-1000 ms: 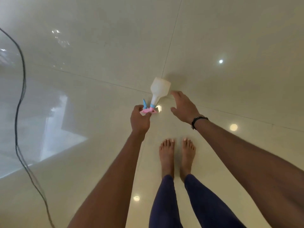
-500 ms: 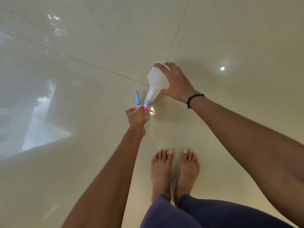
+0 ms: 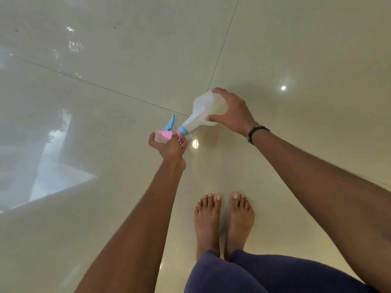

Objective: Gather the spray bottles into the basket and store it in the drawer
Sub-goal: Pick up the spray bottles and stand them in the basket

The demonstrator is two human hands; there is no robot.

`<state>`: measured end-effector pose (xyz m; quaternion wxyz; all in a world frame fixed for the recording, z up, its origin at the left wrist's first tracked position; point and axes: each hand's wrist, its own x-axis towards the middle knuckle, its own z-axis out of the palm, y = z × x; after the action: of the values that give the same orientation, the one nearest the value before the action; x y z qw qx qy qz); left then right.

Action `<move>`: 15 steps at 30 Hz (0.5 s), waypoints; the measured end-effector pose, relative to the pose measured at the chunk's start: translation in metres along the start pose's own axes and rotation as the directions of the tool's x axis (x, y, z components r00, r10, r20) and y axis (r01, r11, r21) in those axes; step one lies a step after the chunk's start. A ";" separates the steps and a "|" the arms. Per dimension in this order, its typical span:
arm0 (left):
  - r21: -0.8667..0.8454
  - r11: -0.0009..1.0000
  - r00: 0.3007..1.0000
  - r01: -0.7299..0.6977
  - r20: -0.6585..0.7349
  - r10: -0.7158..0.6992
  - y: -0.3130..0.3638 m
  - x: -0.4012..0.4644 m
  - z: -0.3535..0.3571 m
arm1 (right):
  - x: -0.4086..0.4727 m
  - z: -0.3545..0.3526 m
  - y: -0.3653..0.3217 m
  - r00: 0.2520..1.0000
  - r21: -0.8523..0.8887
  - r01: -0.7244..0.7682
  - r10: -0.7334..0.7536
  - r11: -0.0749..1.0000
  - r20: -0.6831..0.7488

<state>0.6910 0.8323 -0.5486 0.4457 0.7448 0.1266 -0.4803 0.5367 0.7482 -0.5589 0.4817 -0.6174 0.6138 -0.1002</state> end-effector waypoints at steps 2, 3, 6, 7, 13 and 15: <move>-0.026 1.000 0.999 -0.001 0.040 0.002 0.023 -0.019 0.002 | -0.010 -0.019 -0.011 0.998 0.019 -0.044 0.043 0.999 0.039; -0.028 0.999 0.998 -0.015 0.060 0.017 0.038 -0.030 0.004 | -0.016 -0.031 -0.021 0.996 0.019 -0.057 0.056 0.998 0.063; -0.014 0.995 0.988 -0.097 0.122 0.098 0.091 -0.074 0.020 | -0.035 -0.072 -0.063 0.997 0.032 -0.052 0.051 0.998 0.051; -0.003 0.991 0.979 -0.135 0.150 0.134 0.110 -0.091 0.027 | -0.040 -0.087 -0.081 0.999 0.042 -0.046 0.045 0.998 0.017; 0.140 0.860 0.823 -0.490 0.399 0.404 0.236 -0.208 0.087 | -0.060 -0.197 -0.190 0.986 -0.059 -0.050 0.039 0.997 -0.164; 0.178 0.764 0.729 -0.620 0.493 0.476 0.273 -0.245 0.111 | -0.062 -0.240 -0.222 0.991 -0.136 -0.027 0.008 0.990 -0.136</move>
<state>0.6687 0.6483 -0.2129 0.4536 0.6908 -0.2835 -0.4866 0.4980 0.6393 -0.2469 0.3963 -0.6354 0.6559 -0.0950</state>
